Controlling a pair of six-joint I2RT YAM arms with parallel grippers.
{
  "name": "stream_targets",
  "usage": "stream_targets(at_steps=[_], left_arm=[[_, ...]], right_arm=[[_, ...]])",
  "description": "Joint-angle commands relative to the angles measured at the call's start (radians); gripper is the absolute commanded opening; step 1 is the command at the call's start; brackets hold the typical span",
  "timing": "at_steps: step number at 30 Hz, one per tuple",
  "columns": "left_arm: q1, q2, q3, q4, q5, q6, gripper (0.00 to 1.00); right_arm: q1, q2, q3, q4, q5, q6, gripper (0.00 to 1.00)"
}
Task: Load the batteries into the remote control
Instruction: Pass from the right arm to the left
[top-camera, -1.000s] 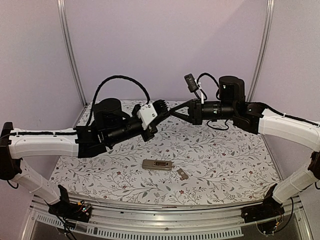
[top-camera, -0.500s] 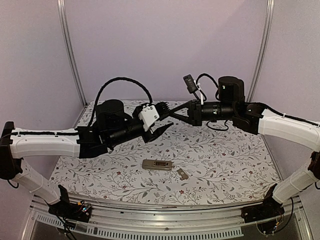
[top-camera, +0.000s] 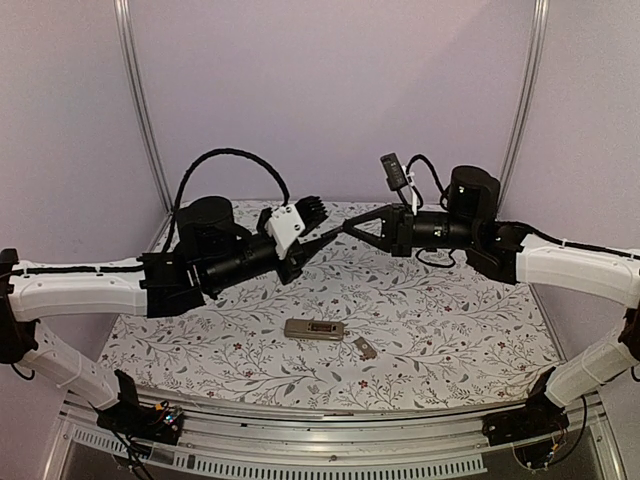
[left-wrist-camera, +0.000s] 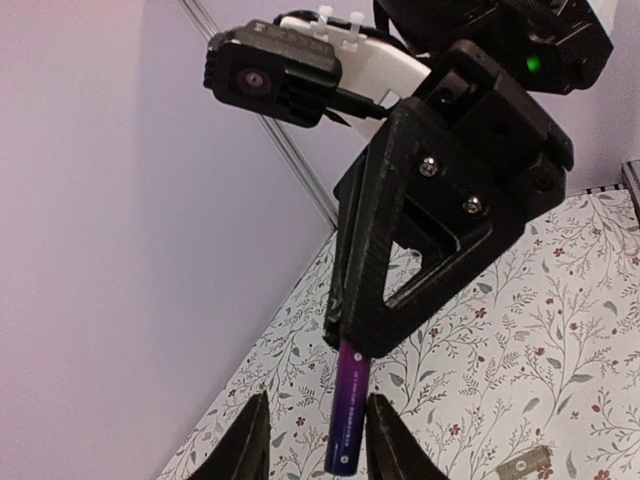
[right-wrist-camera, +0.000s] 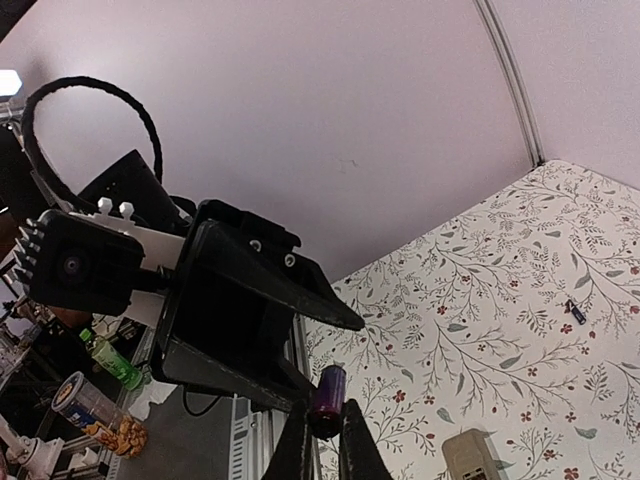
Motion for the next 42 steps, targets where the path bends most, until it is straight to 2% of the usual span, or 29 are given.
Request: stream_targets(at_steps=[1, 5, 13, 16, 20, 22, 24, 29, 34, 38, 42], left_arm=[[0.007, -0.005, -0.016, -0.012, 0.016, -0.023, 0.31], [0.012, -0.015, -0.016, -0.022, 0.012, -0.032, 0.25], [0.019, -0.05, -0.039, 0.033, 0.038, -0.061, 0.26], [0.018, -0.1, -0.108, 0.156, 0.109, -0.065, 0.41], [0.048, -0.176, -0.256, 0.437, 0.266, -0.037, 0.6], [0.066, -0.175, -0.268, 0.506, 0.338, -0.029, 0.64], [0.069, -0.143, -0.226, 0.501, 0.376, 0.0, 0.65], [0.066, -0.063, -0.12, 0.522, 0.432, 0.041, 0.59], [0.063, -0.023, -0.05, 0.465, 0.455, 0.09, 0.46], [0.052, -0.001, -0.014, 0.458, 0.461, 0.08, 0.31], [0.043, 0.017, 0.01, 0.401, 0.443, 0.086, 0.31]], right_arm=[[-0.003, -0.043, -0.019, 0.091, -0.023, 0.033, 0.0], [-0.003, -0.051, -0.025, 0.092, -0.021, 0.034, 0.0], [-0.003, -0.049, -0.029, 0.125, -0.038, 0.051, 0.0], [-0.014, -0.051, -0.036, 0.184, -0.064, 0.081, 0.0], [-0.029, -0.06, -0.009, 0.261, -0.133, 0.147, 0.0], [-0.029, -0.055, 0.016, 0.275, -0.162, 0.157, 0.0], [-0.029, -0.051, 0.034, 0.294, -0.189, 0.172, 0.0], [-0.029, -0.04, 0.072, 0.311, -0.23, 0.185, 0.0], [-0.029, -0.058, 0.071, 0.31, -0.214, 0.18, 0.0], [-0.029, -0.077, 0.051, 0.308, -0.197, 0.176, 0.0], [-0.029, -0.085, 0.048, 0.309, -0.197, 0.172, 0.0]])
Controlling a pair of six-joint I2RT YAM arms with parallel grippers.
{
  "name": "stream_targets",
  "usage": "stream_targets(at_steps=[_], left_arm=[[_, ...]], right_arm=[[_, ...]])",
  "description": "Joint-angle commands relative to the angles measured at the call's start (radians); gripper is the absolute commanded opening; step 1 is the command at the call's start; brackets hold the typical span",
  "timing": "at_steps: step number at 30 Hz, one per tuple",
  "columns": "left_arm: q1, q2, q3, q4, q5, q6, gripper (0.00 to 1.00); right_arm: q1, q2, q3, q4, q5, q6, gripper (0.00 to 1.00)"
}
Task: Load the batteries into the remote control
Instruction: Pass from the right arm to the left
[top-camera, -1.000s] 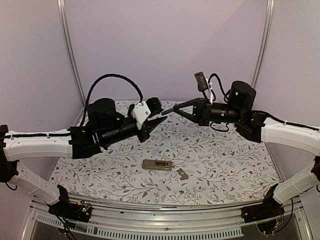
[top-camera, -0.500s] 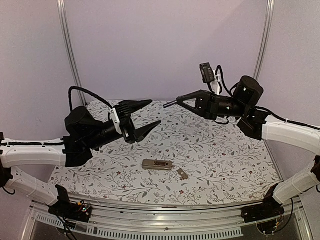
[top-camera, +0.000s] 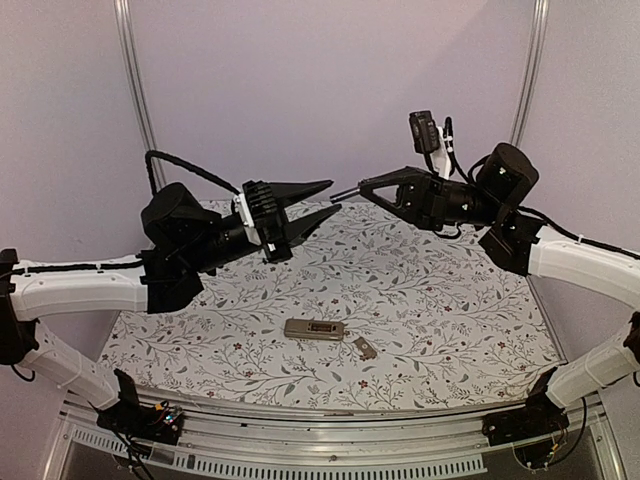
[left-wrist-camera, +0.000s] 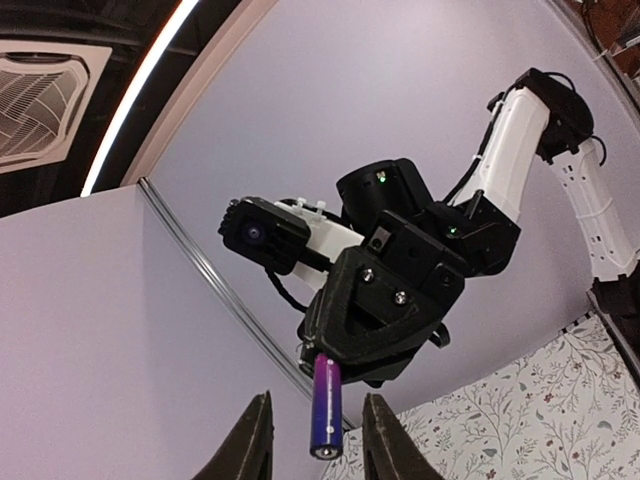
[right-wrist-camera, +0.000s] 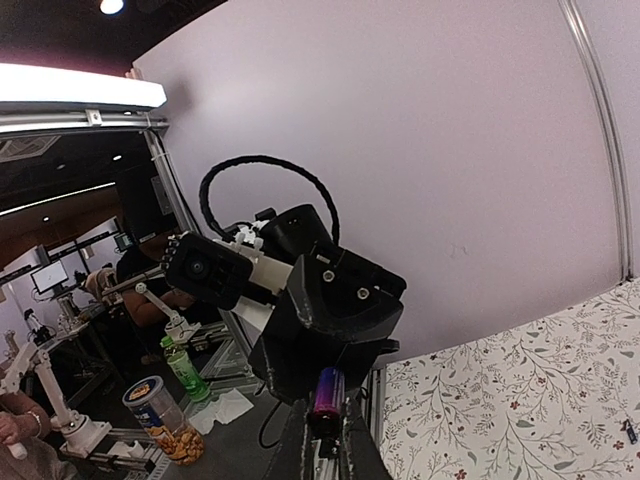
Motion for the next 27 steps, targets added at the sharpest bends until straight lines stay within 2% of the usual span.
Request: stream_targets(at_steps=[1, 7, 15, 23, 27], left_arm=[[-0.008, 0.017, 0.02, -0.046, 0.003, 0.011, 0.31], [-0.007, 0.021, 0.033, -0.065, -0.009, 0.011, 0.25], [-0.012, 0.028, 0.037, -0.053, -0.001, -0.007, 0.23], [-0.017, 0.034, 0.034, -0.032, -0.001, -0.006, 0.11], [-0.019, 0.032, 0.03, -0.025, -0.009, -0.01, 0.11]], right_arm=[[-0.003, -0.042, -0.009, 0.013, 0.005, -0.002, 0.0], [-0.003, -0.046, -0.017, 0.014, 0.012, -0.006, 0.0], [-0.003, -0.042, -0.022, 0.015, 0.021, -0.007, 0.0], [-0.003, -0.039, -0.022, 0.013, 0.026, -0.008, 0.0], [-0.003, -0.036, -0.027, 0.013, 0.03, -0.01, 0.0]])
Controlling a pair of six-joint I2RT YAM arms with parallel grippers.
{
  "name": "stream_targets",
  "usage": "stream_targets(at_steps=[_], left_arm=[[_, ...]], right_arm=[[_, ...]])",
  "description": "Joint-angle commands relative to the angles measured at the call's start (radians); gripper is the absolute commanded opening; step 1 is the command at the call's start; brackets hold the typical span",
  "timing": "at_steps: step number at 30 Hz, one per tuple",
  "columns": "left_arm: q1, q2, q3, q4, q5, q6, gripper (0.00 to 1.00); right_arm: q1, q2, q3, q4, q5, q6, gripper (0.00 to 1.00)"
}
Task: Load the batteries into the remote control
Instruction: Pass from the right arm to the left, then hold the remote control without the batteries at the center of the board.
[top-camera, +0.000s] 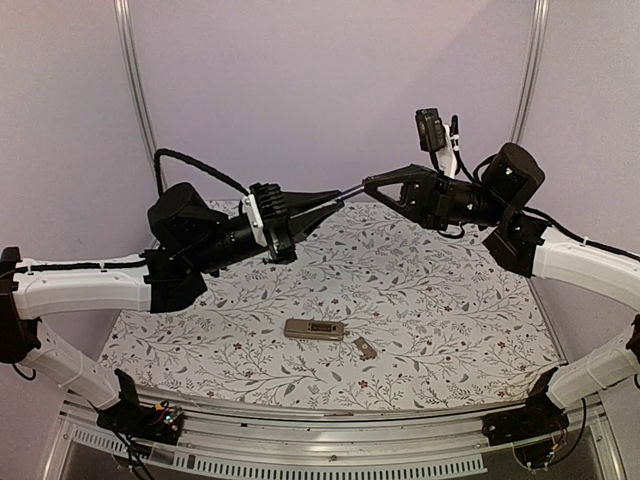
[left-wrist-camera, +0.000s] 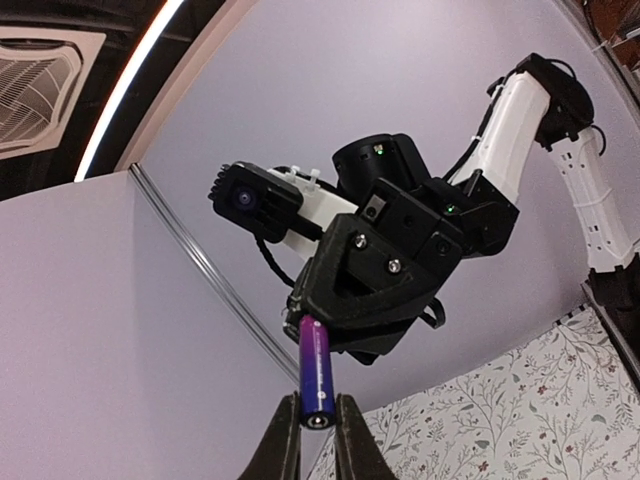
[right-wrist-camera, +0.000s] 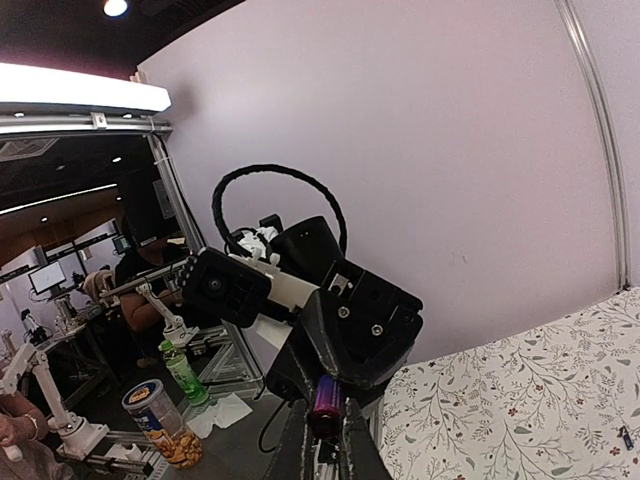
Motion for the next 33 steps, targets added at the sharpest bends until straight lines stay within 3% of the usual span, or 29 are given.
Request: stream_targets(at_steps=[1, 7, 12, 16, 18, 19, 21, 24, 26, 29, 33], left_arm=[[-0.012, 0.009, 0.013, 0.009, 0.001, -0.008, 0.13], [-0.012, 0.007, 0.013, 0.014, 0.001, -0.013, 0.22], [-0.011, 0.006, 0.011, 0.012, 0.003, -0.011, 0.13], [-0.012, -0.001, 0.009, 0.013, -0.001, -0.013, 0.0], [-0.013, -0.013, 0.006, 0.006, -0.025, -0.026, 0.0], [-0.013, -0.017, 0.01, -0.013, -0.048, -0.034, 0.0], [-0.01, -0.018, 0.036, -0.118, -0.116, -0.047, 0.0], [-0.003, -0.019, 0.06, -0.291, -0.228, -0.086, 0.0], [0.015, -0.038, 0.053, -0.394, -0.258, -0.145, 0.0], [0.055, -0.079, 0.019, -0.497, -0.291, -0.247, 0.0], [0.137, -0.141, -0.033, -0.619, -0.288, -0.376, 0.0]], right_arm=[[-0.004, -0.007, -0.018, 0.01, 0.02, -0.01, 0.0], [-0.003, -0.004, -0.015, 0.01, 0.021, -0.013, 0.0], [-0.003, -0.003, -0.016, 0.01, 0.023, -0.014, 0.0], [-0.003, 0.0, -0.02, 0.007, 0.026, -0.013, 0.0], [-0.004, 0.0, -0.025, 0.0, 0.034, -0.014, 0.0], [-0.007, 0.0, -0.03, -0.01, 0.038, -0.026, 0.07], [-0.02, -0.004, -0.05, -0.041, 0.036, -0.057, 0.32], [-0.051, -0.021, -0.076, -0.156, 0.042, -0.18, 0.54], [-0.065, -0.03, -0.084, -0.279, 0.088, -0.346, 0.69], [-0.073, -0.014, -0.109, -0.406, 0.185, -0.558, 0.78], [-0.075, 0.097, -0.147, -0.431, 0.244, -0.811, 0.81]])
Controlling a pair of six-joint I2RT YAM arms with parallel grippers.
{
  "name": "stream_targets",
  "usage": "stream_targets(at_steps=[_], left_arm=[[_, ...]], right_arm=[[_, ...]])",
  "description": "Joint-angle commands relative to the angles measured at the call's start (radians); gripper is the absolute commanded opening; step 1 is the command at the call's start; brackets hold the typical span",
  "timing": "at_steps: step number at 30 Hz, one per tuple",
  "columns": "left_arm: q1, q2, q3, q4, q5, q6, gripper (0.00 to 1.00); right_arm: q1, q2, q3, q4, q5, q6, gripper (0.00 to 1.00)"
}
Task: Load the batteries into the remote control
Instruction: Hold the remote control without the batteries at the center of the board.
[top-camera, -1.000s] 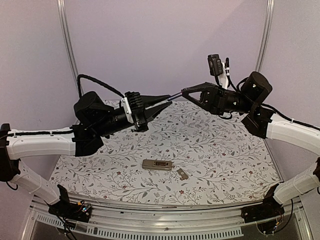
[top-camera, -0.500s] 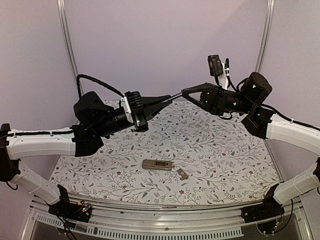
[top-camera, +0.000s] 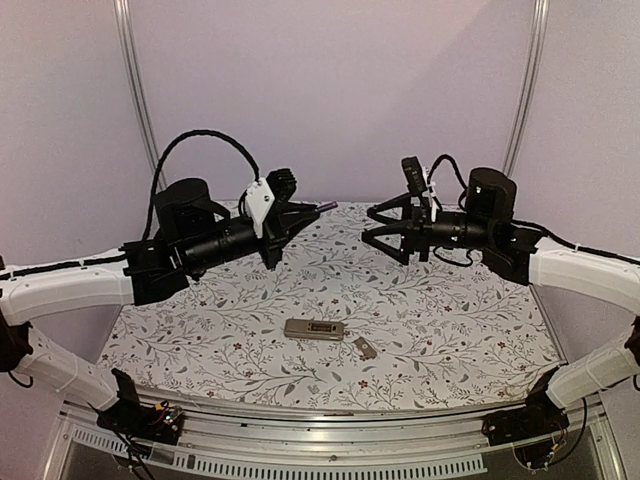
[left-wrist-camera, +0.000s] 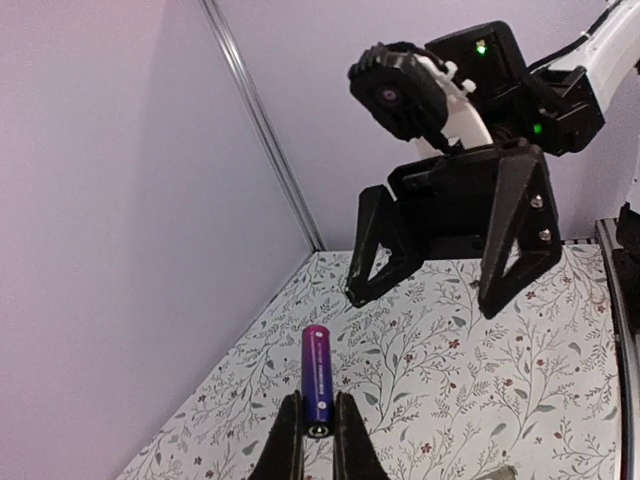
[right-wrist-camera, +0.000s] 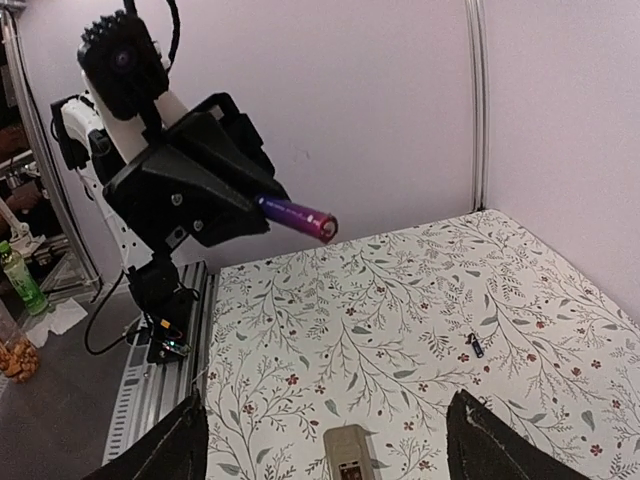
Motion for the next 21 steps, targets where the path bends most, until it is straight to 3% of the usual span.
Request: stream_targets(at_steps=[1, 4, 9, 17, 21], left_arm=[[0.094, -0.081, -0.06, -0.21, -0.036, -0.184, 0.0], [0.153, -0.121, -0.103, -0.261, -0.001, -0.234, 0.0], [0.225, -0.161, -0.133, -0.359, 0.028, -0.284, 0.0], [0.309, -0.167, -0.166, -0.387, 0.134, -0.32, 0.0], [0.325, -0.139, -0.158, -0.428, 0.185, -0.329, 0.0]], right_arm=[[-0.005, 0.149, -0.033, -0.134, 0.067, -0.362, 0.81], [-0.003, 0.307, 0.026, -0.16, 0.036, -0.434, 0.9], [0.061, 0.49, 0.092, -0.208, 0.147, -0.556, 0.94], [0.13, 0.666, 0.146, -0.271, 0.194, -0.608, 0.95], [0.13, 0.697, 0.142, -0.292, 0.216, -0.632, 0.91]])
